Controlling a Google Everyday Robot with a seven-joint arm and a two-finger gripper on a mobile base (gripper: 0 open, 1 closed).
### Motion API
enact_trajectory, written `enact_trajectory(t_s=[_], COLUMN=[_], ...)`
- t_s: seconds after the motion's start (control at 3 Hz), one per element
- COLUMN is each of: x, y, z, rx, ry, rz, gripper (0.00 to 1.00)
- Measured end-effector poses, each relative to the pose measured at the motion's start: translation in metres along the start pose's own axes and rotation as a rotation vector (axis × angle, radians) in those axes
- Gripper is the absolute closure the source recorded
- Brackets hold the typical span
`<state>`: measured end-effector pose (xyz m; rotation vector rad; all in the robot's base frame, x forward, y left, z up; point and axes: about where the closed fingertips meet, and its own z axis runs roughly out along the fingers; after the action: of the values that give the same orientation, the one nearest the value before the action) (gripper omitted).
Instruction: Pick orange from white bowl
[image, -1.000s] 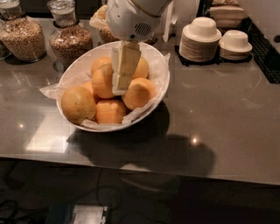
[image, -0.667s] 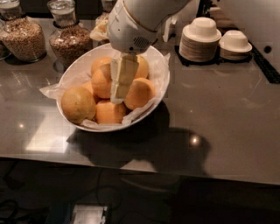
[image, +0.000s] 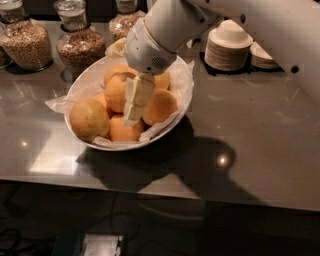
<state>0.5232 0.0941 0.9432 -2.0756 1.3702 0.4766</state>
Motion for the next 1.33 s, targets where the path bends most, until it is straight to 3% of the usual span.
enact_trajectory(t_s=[1.0,1.33], x=[0.031,0.031], y=[0.013,0.013], z=[0.017,0.017], rx=[0.020,0.020], ry=[-0.038,-0.038], rz=[0.141,0.141], gripper=[0.00,0.00])
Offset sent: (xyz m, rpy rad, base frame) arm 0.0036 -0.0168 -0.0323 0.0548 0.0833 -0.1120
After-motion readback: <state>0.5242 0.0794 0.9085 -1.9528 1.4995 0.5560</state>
